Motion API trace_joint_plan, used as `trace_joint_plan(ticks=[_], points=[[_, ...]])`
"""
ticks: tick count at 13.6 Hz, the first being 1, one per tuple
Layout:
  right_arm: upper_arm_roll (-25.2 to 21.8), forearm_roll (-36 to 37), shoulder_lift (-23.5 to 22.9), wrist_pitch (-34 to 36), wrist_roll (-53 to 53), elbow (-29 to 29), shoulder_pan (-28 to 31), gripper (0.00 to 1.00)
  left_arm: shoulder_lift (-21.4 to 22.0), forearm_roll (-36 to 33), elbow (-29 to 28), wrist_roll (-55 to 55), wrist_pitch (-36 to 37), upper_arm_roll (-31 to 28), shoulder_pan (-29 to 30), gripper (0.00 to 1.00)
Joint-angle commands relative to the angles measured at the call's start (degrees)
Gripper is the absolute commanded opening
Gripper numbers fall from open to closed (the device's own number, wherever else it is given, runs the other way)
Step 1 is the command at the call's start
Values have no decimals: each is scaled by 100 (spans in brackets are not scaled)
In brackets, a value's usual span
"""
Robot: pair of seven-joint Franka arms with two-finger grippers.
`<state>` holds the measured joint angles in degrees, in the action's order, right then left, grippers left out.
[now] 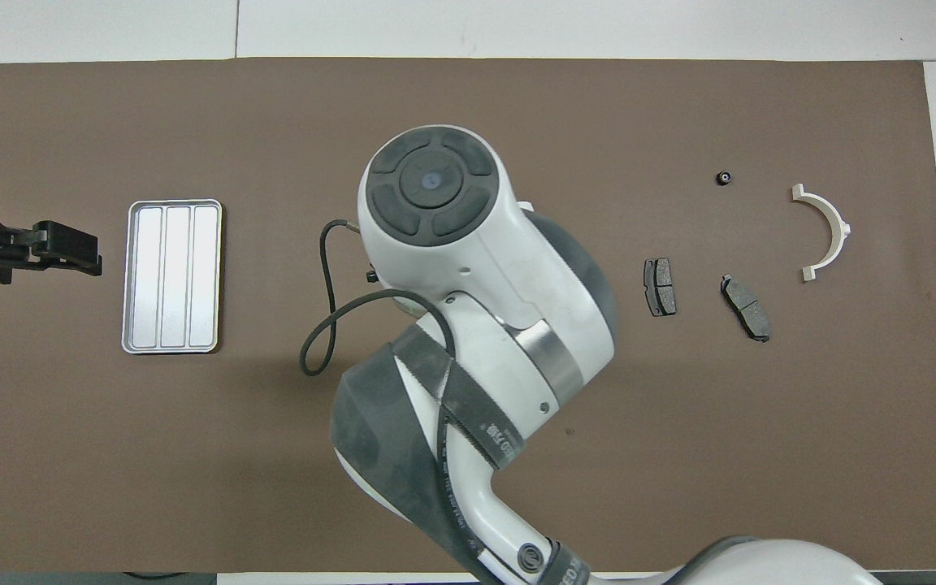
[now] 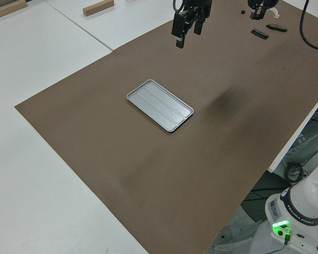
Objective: Pick bearing gear from pile to tray
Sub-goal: 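Carry the bearing with the right gripper to mid-table and release it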
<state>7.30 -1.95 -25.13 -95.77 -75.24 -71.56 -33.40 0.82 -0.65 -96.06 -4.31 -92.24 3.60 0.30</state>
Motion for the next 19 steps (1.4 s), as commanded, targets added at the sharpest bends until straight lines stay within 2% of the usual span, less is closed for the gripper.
trace_joint_plan(ticks=[1, 3, 5, 7, 11, 19], points=[[9, -86, -413, -449, -429, 143, -148, 0, 138, 4, -115, 45, 48, -70, -74, 100], [-18, 80, -816, -582, -683, 169, -342, 0, 138, 4, -115, 36, 57, -70, -74, 100], [0, 466, -1212, -1117, -930, 143, -526, 0, 138, 4, -115, 36, 57, -61, -74, 100], [0, 485, -1485, -1451, -940, 125, -527, 0, 138, 4, -115, 36, 48, -61, -74, 100], [-9, 625, -1661, -2322, -940, -296, -475, 0, 138, 4, -115, 45, 48, -70, -74, 100], [-9, 723, -1846, -2464, -949, -394, -475, 0, 138, 4, -115, 44, 57, -61, -74, 100]])
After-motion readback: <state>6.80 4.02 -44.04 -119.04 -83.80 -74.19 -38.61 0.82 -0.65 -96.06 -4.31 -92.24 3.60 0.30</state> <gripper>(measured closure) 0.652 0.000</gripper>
